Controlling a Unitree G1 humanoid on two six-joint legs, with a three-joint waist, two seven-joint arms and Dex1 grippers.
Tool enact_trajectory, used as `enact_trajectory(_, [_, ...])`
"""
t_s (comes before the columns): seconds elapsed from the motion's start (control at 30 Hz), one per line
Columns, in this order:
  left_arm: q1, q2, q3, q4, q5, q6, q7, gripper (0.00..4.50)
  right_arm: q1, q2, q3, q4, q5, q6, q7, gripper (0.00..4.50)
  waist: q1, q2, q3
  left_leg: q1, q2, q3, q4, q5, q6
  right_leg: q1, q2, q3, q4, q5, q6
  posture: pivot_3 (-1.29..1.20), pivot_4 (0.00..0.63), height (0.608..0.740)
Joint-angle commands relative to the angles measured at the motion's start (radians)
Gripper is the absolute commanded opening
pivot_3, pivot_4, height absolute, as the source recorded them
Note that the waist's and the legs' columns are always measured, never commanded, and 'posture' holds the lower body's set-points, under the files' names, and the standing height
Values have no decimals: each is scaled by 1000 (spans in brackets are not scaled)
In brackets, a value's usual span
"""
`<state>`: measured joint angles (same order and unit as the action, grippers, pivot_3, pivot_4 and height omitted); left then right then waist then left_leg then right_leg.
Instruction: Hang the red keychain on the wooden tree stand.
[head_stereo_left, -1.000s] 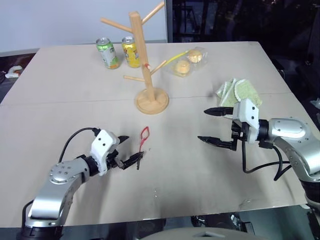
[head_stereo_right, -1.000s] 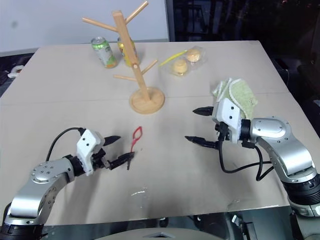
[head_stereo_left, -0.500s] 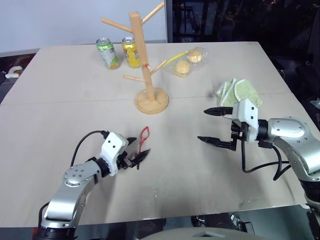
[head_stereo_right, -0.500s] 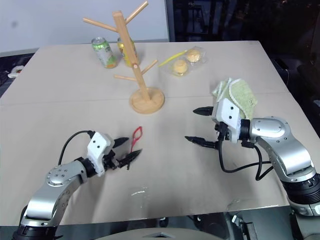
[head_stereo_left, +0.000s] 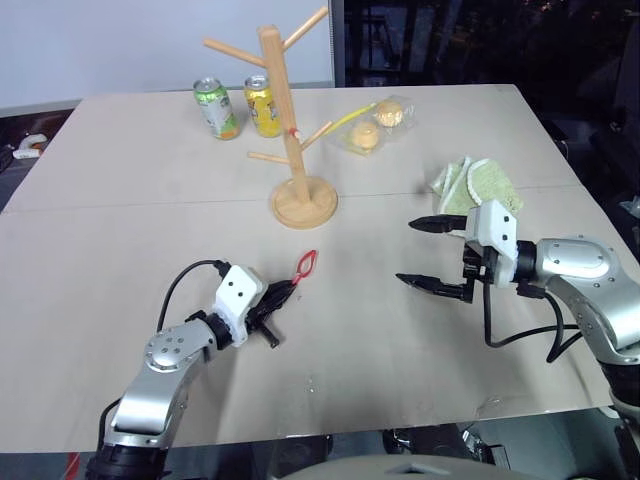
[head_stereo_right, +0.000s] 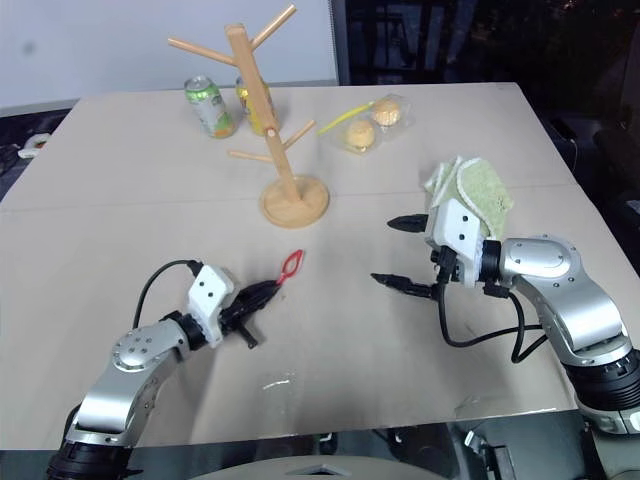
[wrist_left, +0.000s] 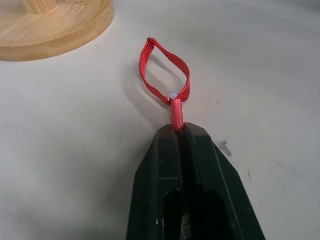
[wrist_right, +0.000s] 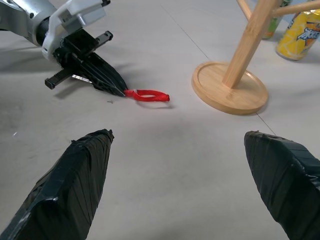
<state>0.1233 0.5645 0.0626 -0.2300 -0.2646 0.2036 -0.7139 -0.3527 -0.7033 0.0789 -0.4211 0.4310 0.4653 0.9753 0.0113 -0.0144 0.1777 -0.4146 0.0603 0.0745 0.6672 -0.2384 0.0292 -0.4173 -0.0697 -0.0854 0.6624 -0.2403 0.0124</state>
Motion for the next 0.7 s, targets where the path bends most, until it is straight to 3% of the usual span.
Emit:
enact_trajectory(0.03, [20, 29, 96, 87, -66, -8, -55, 27, 1, -8, -15, -15, 0, -24, 5, 4500, -2, 0, 0, 0, 1, 0, 0, 0, 0, 0, 0, 0, 0, 0, 0, 0, 150, 740])
enact_trajectory(0.4, [-77, 137, 231, 163, -138, -195, -223, 27, -26, 28, -17, -3, 25, -62, 35, 4500, 6, 0, 1, -2, 5, 2, 0, 0, 0, -4, 4, 0, -1, 1, -3, 0, 150, 740])
enact_trajectory(0.7, [-319, 184, 157, 1, -113, -165, -211, 27, -112, 36, -43, -52, 91, 22, -12, 4500, 3, -1, 1, -4, 3, 2, 0, 0, 0, -4, 4, 0, -1, 3, 0, 0, 150, 740])
